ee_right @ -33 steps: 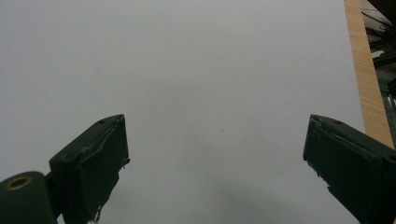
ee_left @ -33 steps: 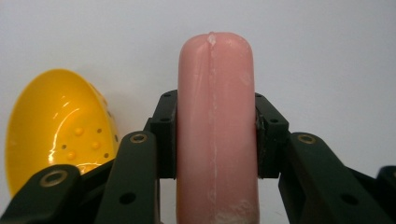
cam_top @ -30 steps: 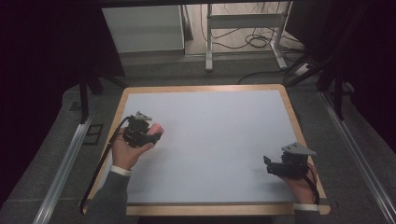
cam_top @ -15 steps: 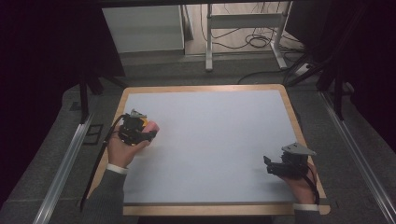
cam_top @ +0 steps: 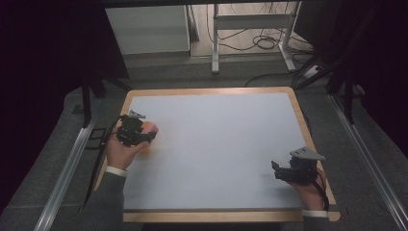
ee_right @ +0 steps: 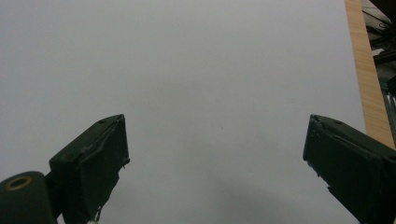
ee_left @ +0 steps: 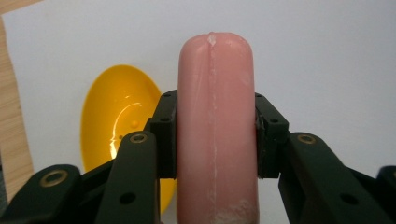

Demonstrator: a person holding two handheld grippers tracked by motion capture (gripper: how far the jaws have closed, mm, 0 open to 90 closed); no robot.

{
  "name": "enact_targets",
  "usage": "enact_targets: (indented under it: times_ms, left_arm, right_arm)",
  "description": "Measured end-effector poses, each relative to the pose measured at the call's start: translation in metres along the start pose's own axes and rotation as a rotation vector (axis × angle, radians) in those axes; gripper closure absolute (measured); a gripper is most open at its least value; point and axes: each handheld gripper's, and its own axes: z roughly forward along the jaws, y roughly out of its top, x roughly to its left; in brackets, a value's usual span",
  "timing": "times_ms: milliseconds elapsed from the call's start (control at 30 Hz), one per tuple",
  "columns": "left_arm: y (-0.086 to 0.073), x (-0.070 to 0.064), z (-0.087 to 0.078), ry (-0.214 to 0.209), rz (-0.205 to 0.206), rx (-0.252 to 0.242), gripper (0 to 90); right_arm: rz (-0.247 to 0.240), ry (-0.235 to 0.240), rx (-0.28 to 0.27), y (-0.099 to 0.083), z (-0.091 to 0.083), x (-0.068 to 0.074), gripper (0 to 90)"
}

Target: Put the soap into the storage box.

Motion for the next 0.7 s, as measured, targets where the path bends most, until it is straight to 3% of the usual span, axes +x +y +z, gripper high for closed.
enact_targets:
  times_ms: [700]
  left_arm:
    - [-0.001, 0.021, 0.007, 0.028, -0.042, 0.024, 60.0]
  right_arm:
    - [-0.001, 0.001, -0.002, 0.000, 0.000, 0.000, 6.4]
